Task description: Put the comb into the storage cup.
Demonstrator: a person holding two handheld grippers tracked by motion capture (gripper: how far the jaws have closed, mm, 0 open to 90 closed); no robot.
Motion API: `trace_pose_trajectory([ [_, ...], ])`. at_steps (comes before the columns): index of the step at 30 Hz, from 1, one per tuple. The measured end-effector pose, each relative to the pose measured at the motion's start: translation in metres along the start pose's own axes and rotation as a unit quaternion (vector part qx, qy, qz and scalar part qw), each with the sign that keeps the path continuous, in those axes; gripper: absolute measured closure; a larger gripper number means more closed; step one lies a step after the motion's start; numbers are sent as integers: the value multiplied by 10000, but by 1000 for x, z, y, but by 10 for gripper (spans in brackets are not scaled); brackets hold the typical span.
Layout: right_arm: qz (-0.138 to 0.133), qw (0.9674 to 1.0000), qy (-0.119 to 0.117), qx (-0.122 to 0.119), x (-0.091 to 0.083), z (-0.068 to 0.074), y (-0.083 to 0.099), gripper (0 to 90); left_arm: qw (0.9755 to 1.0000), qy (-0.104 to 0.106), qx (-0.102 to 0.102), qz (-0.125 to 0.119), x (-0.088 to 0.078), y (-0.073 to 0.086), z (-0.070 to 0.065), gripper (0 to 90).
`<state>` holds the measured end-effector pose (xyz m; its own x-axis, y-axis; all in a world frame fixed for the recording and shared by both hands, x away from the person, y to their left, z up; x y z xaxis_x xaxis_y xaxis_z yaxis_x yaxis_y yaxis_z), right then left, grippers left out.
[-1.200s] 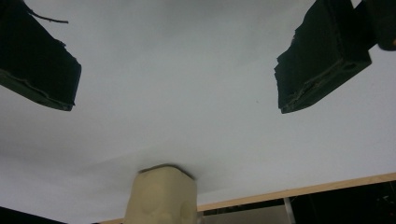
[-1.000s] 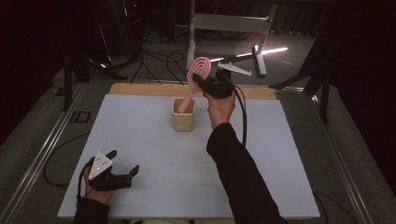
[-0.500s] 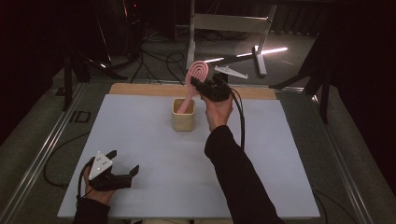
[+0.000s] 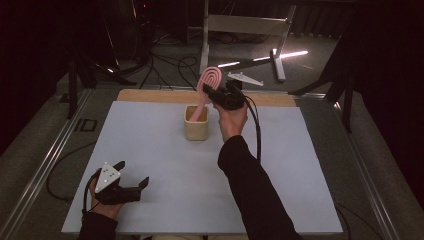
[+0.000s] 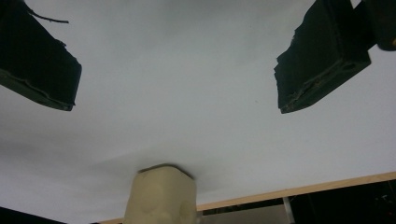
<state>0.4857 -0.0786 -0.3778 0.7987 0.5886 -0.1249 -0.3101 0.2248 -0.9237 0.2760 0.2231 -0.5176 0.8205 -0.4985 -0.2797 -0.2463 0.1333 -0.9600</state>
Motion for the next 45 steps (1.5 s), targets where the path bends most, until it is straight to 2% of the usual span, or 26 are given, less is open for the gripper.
trace_pose_trajectory([
  [32, 50, 10000, 25, 49, 5, 0, 12, 633, 10000, 1, 4, 28, 1, 1, -1, 8],
  [39, 121, 9999, 25, -60, 7, 2, 16, 632, 10000, 6, 8, 27, 1, 1, -1, 8],
  [45, 149, 9999, 16, -63, 9, 4, 19, 631, 10000, 1, 7, 18, 1, 1, 0, 9],
])
Point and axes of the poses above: each handheld gripper's, and its own axes: x roughly forward along the jaws, y roughly out of its underside, z roughly to its left, the point moved 4 cm from there along x, roughly forward along the jaws, and after that the axes turned 9 degrees about -z, right-handed, at the moved point
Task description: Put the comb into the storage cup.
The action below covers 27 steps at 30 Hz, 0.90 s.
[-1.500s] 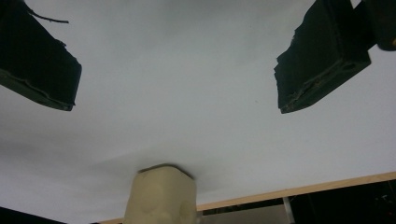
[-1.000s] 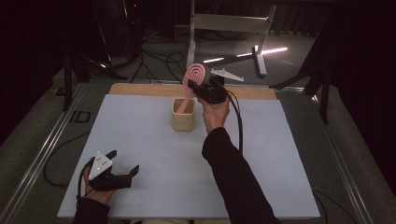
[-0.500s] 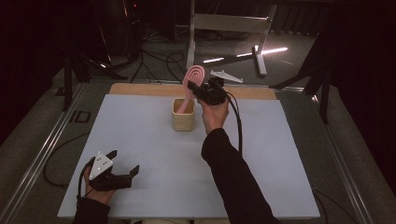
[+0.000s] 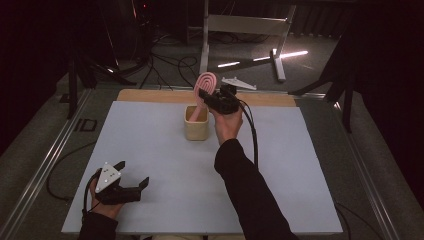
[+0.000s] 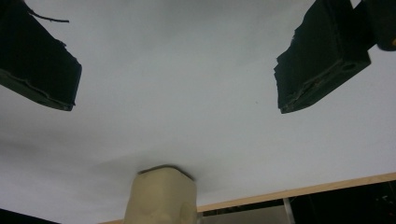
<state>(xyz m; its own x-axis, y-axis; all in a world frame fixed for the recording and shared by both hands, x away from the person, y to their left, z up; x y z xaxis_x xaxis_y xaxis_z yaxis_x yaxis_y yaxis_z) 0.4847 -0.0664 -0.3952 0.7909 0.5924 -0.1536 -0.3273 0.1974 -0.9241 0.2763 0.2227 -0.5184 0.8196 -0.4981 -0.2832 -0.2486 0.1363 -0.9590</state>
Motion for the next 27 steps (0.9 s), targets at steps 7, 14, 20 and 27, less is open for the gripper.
trace_pose_trajectory([
  [7, 31, 10000, 0, -4, 1, 0, 5, 630, 10000, -5, 4, 3, 0, 0, 0, 9],
  [14, 82, 10000, 0, -6, 2, -1, 9, 629, 10000, -7, 15, 2, 0, 0, 0, 9],
  [20, 103, 9999, 6, -8, 2, -1, 12, 628, 10000, -7, 12, 1, 0, 0, 0, 9],
  [27, 140, 9999, 8, -12, 3, -1, 16, 627, 10000, -10, 7, 4, 0, 0, 0, 9],
])
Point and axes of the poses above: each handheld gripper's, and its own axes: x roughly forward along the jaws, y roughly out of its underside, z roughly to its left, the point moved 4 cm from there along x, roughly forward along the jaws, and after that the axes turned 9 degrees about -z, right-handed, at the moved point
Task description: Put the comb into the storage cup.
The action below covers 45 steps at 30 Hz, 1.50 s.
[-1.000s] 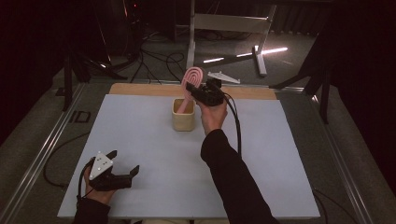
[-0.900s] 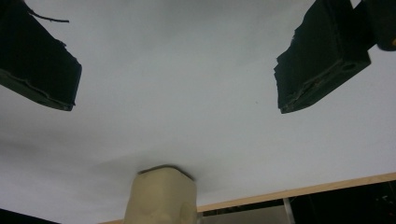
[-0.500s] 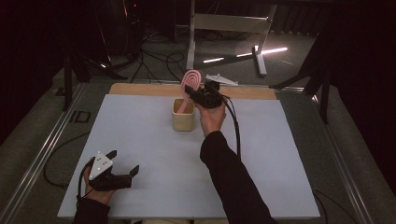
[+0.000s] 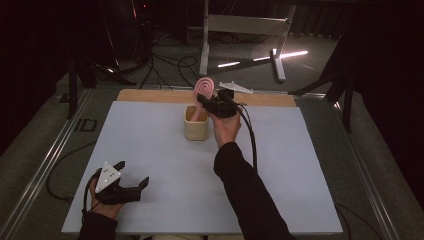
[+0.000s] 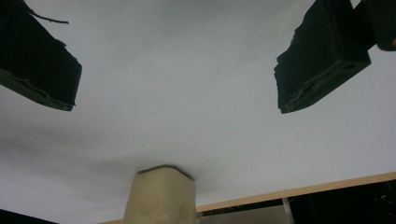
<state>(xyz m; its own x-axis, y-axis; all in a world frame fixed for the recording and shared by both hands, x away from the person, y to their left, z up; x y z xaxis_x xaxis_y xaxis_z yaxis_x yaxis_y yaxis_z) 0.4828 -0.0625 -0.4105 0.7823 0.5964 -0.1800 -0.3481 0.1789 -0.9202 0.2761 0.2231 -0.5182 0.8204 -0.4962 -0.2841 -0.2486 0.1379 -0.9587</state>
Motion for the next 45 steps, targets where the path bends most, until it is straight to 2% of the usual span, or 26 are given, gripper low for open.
trace_pose_trajectory([
  [45, 202, 9998, -10, 13, 7, 0, 19, 618, 10000, 3, -2, 11, 0, 0, 0, 9],
])
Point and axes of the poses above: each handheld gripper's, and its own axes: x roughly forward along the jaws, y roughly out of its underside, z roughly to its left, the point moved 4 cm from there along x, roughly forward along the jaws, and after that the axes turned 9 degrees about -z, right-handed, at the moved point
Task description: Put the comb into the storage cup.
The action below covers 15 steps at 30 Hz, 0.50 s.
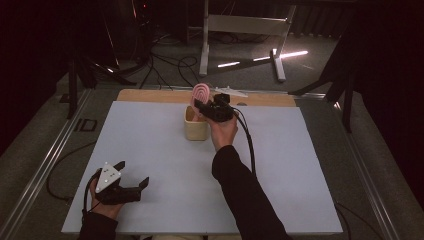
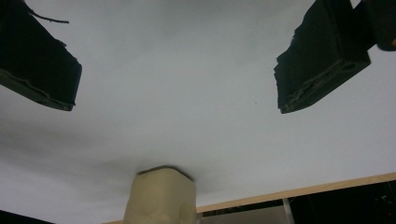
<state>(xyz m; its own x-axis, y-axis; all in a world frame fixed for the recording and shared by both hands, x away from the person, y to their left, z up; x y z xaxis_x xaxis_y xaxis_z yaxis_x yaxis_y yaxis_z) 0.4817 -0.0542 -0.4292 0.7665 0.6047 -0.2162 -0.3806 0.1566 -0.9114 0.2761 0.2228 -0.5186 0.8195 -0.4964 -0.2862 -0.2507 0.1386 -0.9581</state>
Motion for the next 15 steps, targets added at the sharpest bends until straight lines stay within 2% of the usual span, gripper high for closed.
trace_pose_trajectory([
  [15, 64, 10000, -2, 57, 3, -3, 5, 616, 10000, 0, 2, -12, 0, 0, 0, 9],
])
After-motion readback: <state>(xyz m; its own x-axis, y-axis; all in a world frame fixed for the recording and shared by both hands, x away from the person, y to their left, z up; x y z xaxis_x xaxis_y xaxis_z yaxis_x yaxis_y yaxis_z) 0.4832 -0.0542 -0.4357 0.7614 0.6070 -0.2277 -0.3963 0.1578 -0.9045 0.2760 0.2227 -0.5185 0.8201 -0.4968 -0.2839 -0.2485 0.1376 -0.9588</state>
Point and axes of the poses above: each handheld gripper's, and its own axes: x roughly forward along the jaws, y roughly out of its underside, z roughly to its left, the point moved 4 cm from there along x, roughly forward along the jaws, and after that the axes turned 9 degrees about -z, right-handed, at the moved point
